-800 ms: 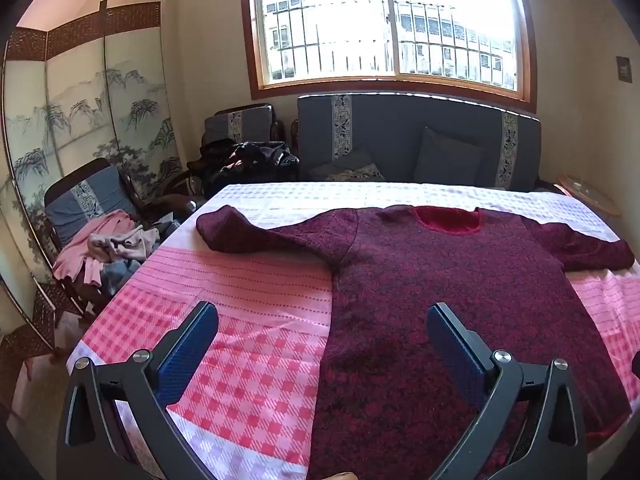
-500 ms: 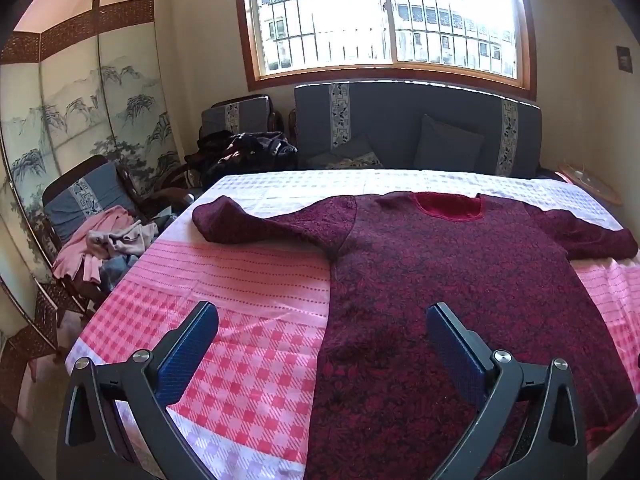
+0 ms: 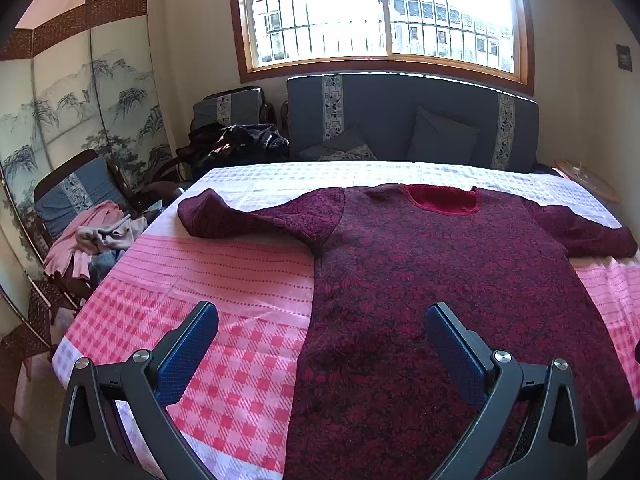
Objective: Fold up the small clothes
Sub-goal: 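Move both grippers over the flat maroon sweater toward its sleeves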
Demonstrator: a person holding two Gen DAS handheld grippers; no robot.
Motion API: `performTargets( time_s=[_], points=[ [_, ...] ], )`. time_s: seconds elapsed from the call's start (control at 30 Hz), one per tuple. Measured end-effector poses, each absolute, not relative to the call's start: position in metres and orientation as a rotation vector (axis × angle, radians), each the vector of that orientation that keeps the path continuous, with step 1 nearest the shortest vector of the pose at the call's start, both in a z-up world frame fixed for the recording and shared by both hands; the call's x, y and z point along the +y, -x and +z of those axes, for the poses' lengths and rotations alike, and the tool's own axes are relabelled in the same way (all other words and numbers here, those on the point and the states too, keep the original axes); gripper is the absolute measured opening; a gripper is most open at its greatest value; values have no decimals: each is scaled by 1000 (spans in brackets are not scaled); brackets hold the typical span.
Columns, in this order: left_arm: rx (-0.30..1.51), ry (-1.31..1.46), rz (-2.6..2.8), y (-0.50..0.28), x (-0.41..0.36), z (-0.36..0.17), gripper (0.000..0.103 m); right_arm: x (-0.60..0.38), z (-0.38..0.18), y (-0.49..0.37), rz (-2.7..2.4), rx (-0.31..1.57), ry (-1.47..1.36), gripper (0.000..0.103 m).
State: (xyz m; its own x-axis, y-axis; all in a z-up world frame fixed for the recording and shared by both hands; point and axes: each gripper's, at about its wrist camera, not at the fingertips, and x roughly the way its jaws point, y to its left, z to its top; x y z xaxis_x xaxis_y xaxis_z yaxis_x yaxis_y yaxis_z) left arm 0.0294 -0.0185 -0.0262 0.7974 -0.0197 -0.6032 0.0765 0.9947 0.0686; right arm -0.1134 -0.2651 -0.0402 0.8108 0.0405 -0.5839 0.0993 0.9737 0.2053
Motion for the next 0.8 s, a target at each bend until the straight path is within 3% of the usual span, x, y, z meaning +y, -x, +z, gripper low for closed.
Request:
performTargets(
  time_s=[0.8],
  points=[
    [659,-105,-49,-57,-43,-45,103,-272,-60,75,-9,682,-266,103]
  ],
)
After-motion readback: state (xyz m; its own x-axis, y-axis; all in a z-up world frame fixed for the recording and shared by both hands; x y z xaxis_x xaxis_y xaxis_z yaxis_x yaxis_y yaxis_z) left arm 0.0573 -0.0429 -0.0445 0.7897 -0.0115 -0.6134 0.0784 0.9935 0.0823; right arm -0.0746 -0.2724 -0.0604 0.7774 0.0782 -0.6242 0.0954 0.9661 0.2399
